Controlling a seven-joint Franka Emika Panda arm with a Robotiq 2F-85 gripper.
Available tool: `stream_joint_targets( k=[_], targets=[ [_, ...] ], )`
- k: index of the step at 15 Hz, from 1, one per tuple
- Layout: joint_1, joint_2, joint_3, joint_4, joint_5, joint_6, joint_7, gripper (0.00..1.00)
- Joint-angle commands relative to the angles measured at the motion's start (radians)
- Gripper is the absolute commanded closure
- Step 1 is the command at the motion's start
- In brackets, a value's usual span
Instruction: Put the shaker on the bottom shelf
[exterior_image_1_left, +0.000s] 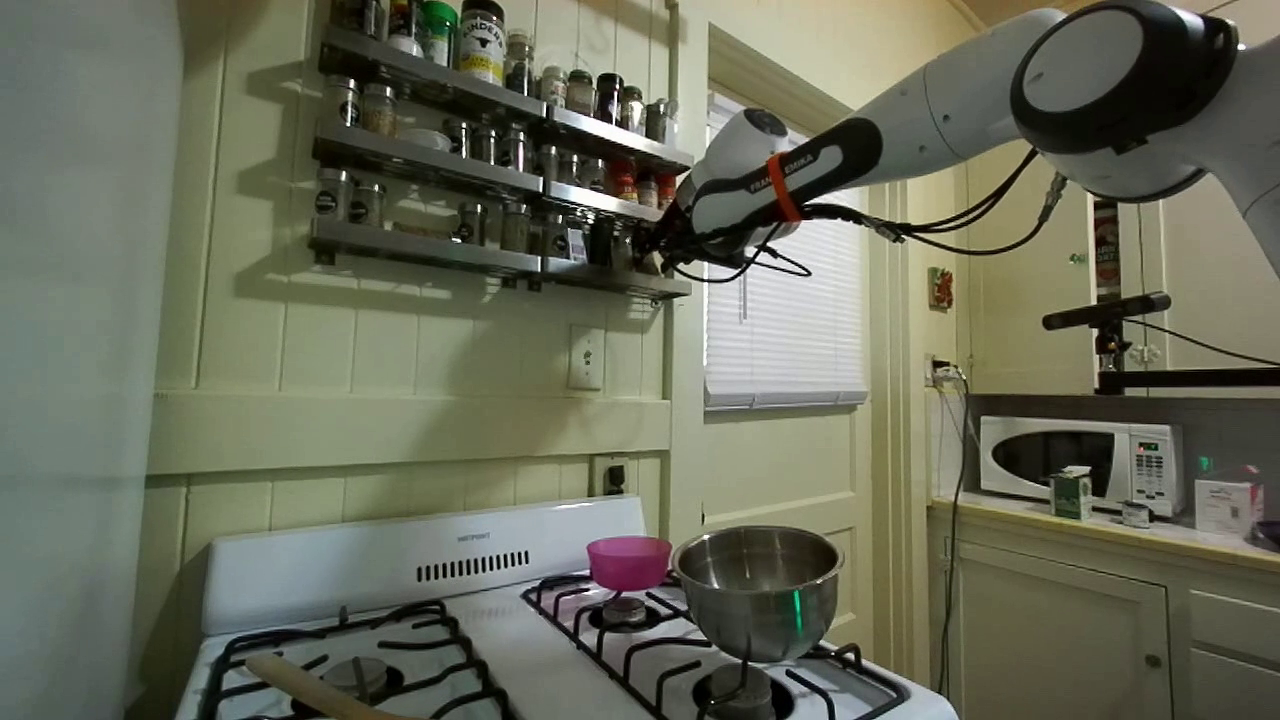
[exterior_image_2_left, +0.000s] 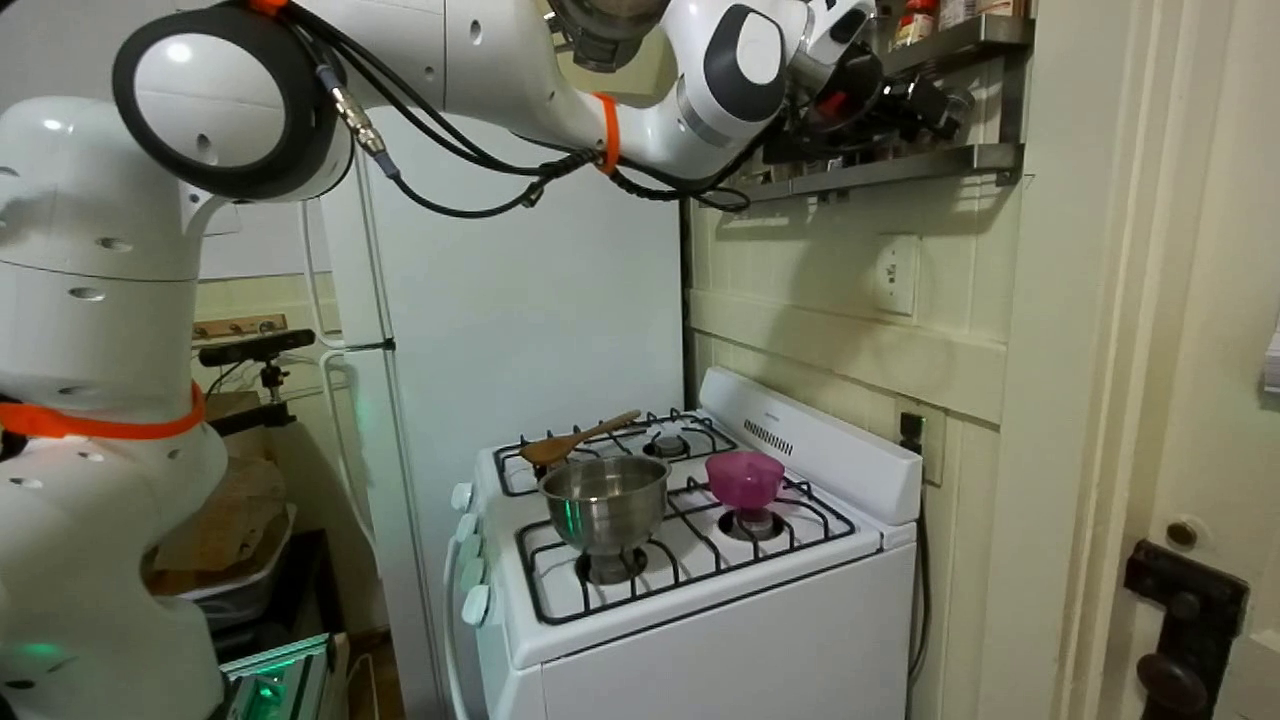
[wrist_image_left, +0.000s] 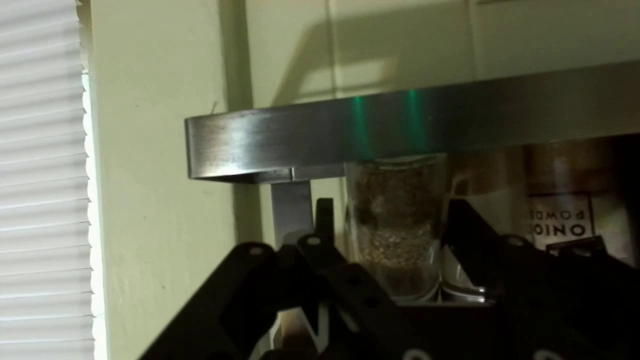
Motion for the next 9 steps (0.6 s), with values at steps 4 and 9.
stream_joint_targets(
  k=[4,9],
  targets=[
    [-0.033,0.022,0.035,-0.002,0.024,0.071,-0.061,0.77],
    [0.011,-0.022,-0.032,-0.053,-0.089,0.104,0.03,0.77]
  ],
)
